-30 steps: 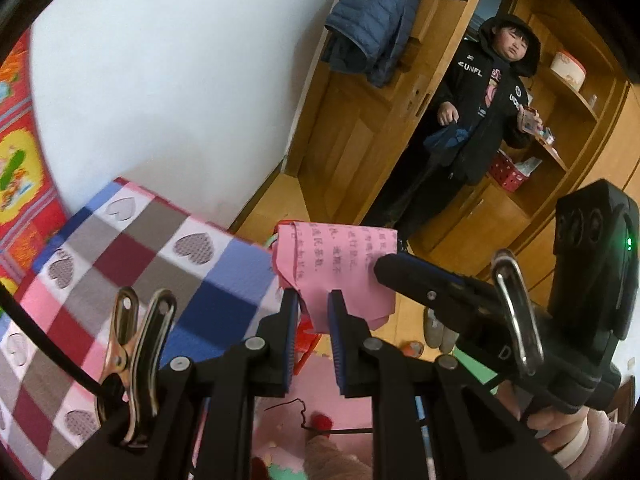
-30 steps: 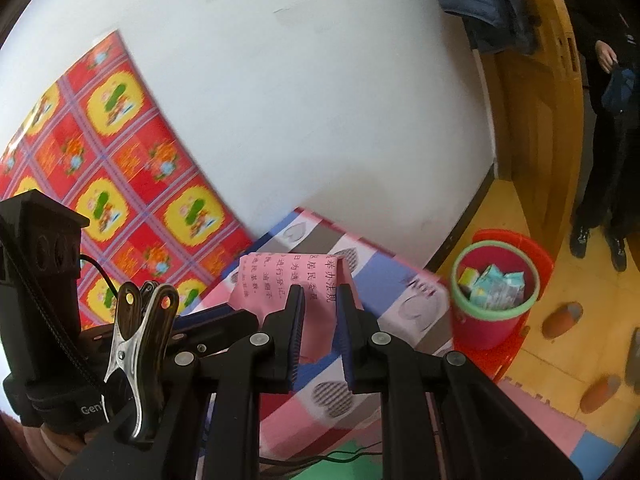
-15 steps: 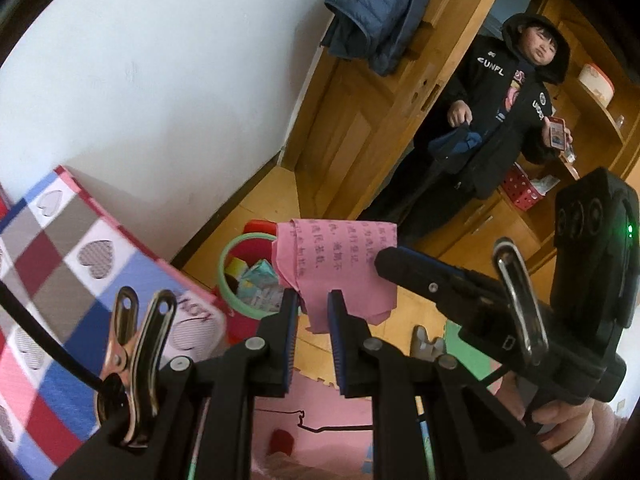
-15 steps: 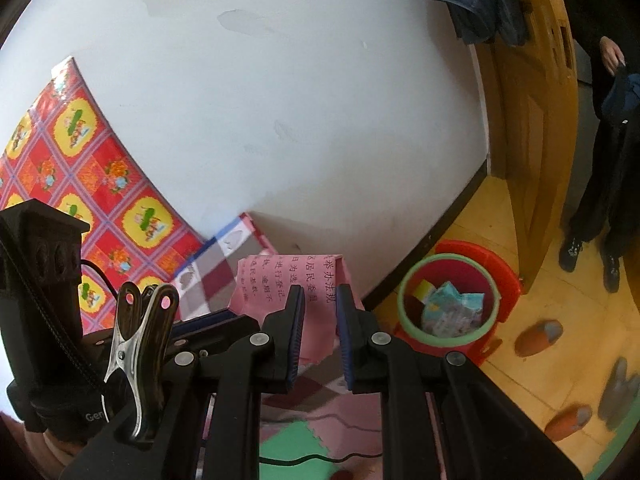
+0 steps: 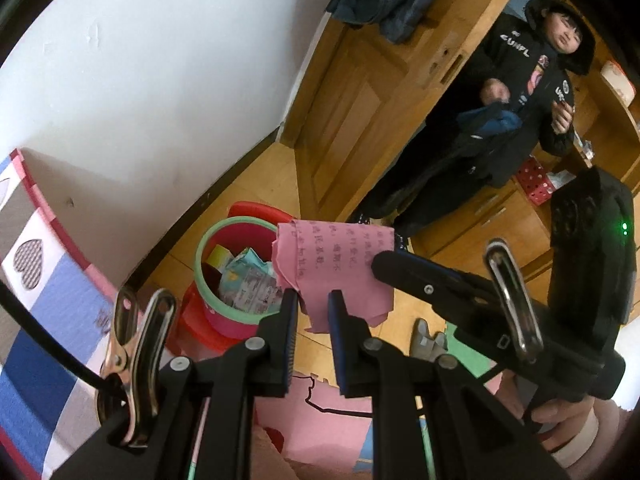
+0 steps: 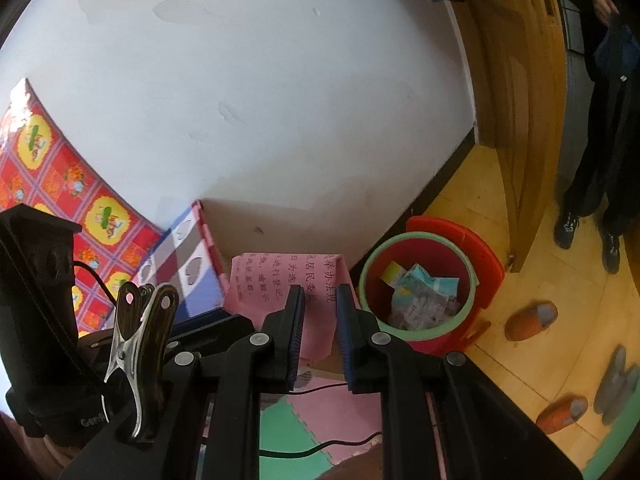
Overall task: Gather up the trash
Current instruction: 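Carry the pink paper sheet in both tools over the red bucket, then open both tools to drop the pink paper into the bucket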
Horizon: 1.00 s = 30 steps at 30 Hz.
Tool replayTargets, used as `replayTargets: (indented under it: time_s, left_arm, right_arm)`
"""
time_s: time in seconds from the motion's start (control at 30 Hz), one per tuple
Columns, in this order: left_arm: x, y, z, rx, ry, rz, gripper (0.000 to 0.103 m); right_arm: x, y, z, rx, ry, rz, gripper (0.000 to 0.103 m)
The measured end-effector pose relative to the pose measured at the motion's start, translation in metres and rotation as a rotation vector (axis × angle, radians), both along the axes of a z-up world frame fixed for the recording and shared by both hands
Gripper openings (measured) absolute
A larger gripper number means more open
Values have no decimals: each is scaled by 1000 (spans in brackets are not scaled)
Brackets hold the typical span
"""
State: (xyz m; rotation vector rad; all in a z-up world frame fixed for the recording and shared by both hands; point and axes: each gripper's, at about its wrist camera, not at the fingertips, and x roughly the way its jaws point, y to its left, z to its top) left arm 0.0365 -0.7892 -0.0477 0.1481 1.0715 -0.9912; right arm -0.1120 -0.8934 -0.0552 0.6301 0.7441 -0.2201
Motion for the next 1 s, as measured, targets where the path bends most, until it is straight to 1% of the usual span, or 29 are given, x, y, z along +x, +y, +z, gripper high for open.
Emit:
replayTargets:
  time_s: [0.27, 0.4, 0.5, 0.57, 0.7, 0.87, 0.9, 0.97, 1.0]
  left_arm:
    - [22, -35, -41, 69, 11, -4, 15]
    - [30, -53, -67, 90, 24, 28, 15]
    - [38, -65, -89, 107, 39, 51, 15]
    - [42, -72, -103, 131, 34, 57, 15]
    - [53, -85, -132, 156, 64, 83, 15]
    - [63, -97, -150, 177, 85, 130, 16]
    - [64, -99, -153, 182, 90, 142, 16]
    - [66, -100, -157, 191, 100, 167, 16]
    - [66, -101, -158, 196, 100, 173, 16]
  right_arm:
    - [26, -34, -40, 47, 38, 6, 19]
    - [38, -51, -62, 69, 64, 20, 19]
    - [49, -69, -86, 101, 87, 36, 19]
    - [59, -80, -102, 97, 111, 57, 19]
    - [75, -97, -127, 113, 140, 92, 19]
    - [91, -114, -150, 111, 184, 131, 19]
    - [93, -116, -153, 108, 192, 138, 19]
    - [97, -121, -159, 101, 214, 150, 25]
    - [99, -123, -161, 97, 222, 152, 31]
